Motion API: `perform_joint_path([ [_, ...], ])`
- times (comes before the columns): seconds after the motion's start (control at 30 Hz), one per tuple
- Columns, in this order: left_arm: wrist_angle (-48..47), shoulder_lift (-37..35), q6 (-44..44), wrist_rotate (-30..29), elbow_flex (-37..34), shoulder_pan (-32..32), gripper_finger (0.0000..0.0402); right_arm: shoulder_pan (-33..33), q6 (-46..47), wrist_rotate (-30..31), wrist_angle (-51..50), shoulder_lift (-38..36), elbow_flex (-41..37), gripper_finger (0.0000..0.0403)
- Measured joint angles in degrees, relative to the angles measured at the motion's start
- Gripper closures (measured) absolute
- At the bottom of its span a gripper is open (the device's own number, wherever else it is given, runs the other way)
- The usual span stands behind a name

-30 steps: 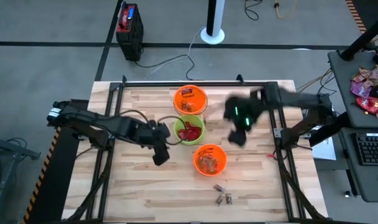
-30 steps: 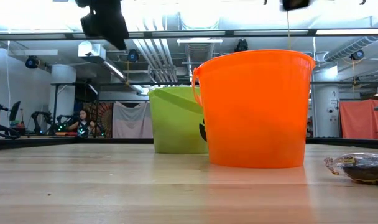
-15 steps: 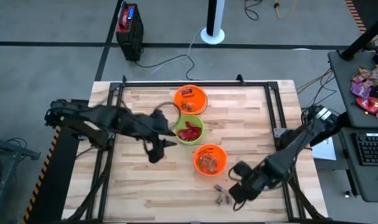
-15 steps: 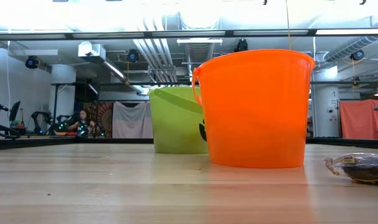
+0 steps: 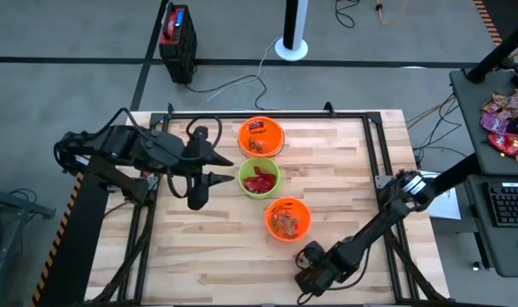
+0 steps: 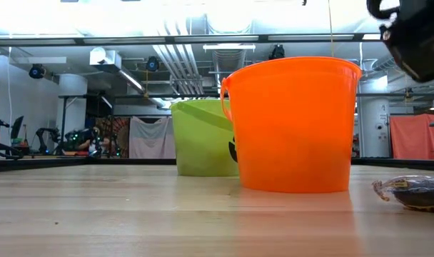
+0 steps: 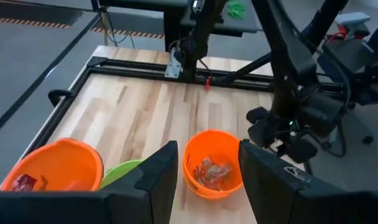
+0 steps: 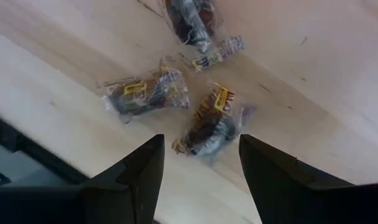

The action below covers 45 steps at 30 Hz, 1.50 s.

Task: Sort candy by brand, put in halloween buckets
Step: Put the black gummy into the top orange bucket

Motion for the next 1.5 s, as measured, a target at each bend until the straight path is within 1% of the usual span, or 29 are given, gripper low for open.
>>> perform_joint_path([
  [0.13, -0.51, 0.0, 0.26, -0.07, 1.03, 0.0, 0.0248, 0.0, 0.12, -0.53, -0.52, 1.72, 0.38, 0.0203],
  [0.23, -1.51, 0.0, 0.25, -0.08, 1.33, 0.0, 0.0248, 0.0, 0.07, -0.53, -0.93, 1.79, 0.23, 0.0217],
  [0.33, -2.4, -0.02, -0.01, -0.04, 1.33, -0.05, 0.0248, 0.0, -0.22, -0.07, -1.19, 1.79, 0.03, 0.0249],
  [0.53, -5.03, -0.02, -1.49, -0.04, 0.44, -0.57, 0.0248, 0.01, -0.96, 0.72, -2.87, 1.35, 0.18, 0.0337],
  [0.6, -5.39, -0.02, -1.55, -0.04, -0.46, -1.16, 0.0248, 0.09, -1.71, 0.91, -4.06, 0.73, 0.18, 0.034],
  [0.7, -5.26, -0.02, -3.23, -0.02, -3.06, -2.43, 0.0248, 0.37, -2.29, 0.87, -6.07, -2.33, 0.23, 0.034],
  [0.8, -5.29, -0.02, -6.76, -0.02, -7.43, -4.27, 0.0248, 0.39, -2.77, 1.33, -12.84, -8.21, 0.98, 0.034],
  [0.87, -3.74, -0.02, -9.41, -0.02, -11.31, -5.79, 0.0248, 0.02, -4.71, 4.22, -19.2, -12.56, 2.4, 0.034],
  [0.93, -1.58, -0.02, -12.27, 0.0, -15.56, -7.51, 0.0248, -1.58, -7.05, 8.95, -24.42, -17.06, 4.24, 0.0339],
  [1.0, 2.11, 0.0, -15.04, -0.06, -19.8, -9.25, 0.0248, -4.86, -13.04, 13.69, -26.25, -21.39, 5.46, 0.0339],
  [1.1, 8.6, 0.0, -18.17, -0.28, -25.11, -11.32, 0.0248, -12.29, -28.36, 20.44, -22.71, -26.14, 5.49, 0.0338],
  [1.17, 12.21, 0.01, -20.61, -0.29, -27.4, -11.96, 0.0248, -18.91, -40.41, 22.73, -19.44, -27.93, 5.15, 0.0337],
  [1.23, 15.46, 0.0, -23.09, -0.49, -29.02, -11.97, 0.0248, -27.16, -52.67, 22.99, -14.26, -28.89, 5.08, 0.0337],
  [1.3, 17.6, 0.01, -25.21, -1.08, -29.74, -11.96, 0.0248, -35.77, -65.78, 22.41, -5.57, -28.87, 4.69, 0.0337],
  [1.37, 18.89, 0.02, -26.73, -2.05, -29.71, -11.96, 0.0248, -43.65, -77.05, 18.97, 3.83, -27.55, 4.12, 0.0336],
  [1.43, 18.62, 0.01, -28.64, -2.14, -29.22, -11.96, 0.0248, -50.66, -83.68, 14.14, 10.15, -25.48, 3.89, 0.0336],
  [1.5, 17.18, 0.02, -31.47, -2.06, -28.4, -11.96, 0.0248, -56.07, -88.15, 8.82, 13.91, -23.25, 3.8, 0.0336],
])
